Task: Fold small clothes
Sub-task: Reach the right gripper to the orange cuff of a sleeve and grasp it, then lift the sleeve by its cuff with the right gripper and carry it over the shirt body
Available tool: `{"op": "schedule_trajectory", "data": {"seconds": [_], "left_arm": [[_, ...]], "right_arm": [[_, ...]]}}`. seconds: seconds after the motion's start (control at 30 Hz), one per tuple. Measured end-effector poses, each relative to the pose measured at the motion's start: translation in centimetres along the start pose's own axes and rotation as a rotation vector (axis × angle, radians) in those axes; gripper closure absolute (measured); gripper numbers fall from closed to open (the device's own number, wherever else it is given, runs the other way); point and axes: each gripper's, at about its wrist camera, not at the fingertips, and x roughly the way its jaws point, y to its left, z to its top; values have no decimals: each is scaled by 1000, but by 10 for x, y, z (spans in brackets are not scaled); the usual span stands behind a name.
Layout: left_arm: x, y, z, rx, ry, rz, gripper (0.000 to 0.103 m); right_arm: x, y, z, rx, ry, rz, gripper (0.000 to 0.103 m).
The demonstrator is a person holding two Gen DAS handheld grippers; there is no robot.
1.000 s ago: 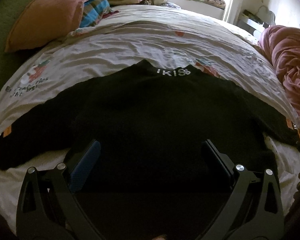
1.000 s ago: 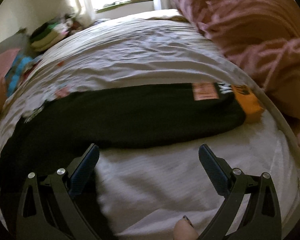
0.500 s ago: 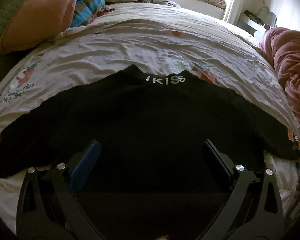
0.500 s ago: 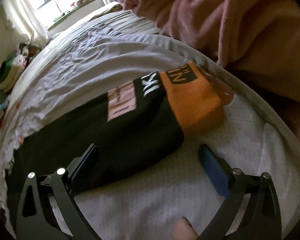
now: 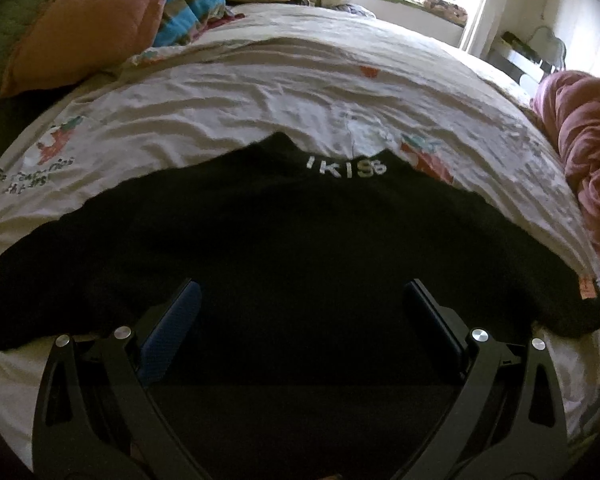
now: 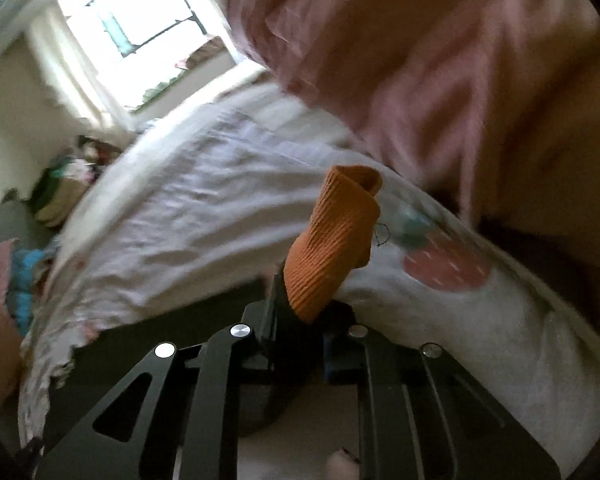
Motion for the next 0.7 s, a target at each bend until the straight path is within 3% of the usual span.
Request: {"op": "schedule_trajectory", "data": {"seconds": [0.4,0.7], "left_arm": [[-37,5,15,-42,-47,-39,8],[-51,33,21,-122,-55,-69,8]], "right_arm": [[-51,111,13,-230,-55,274,90],[-72,197,-18,-397,-43,393,90]]}}
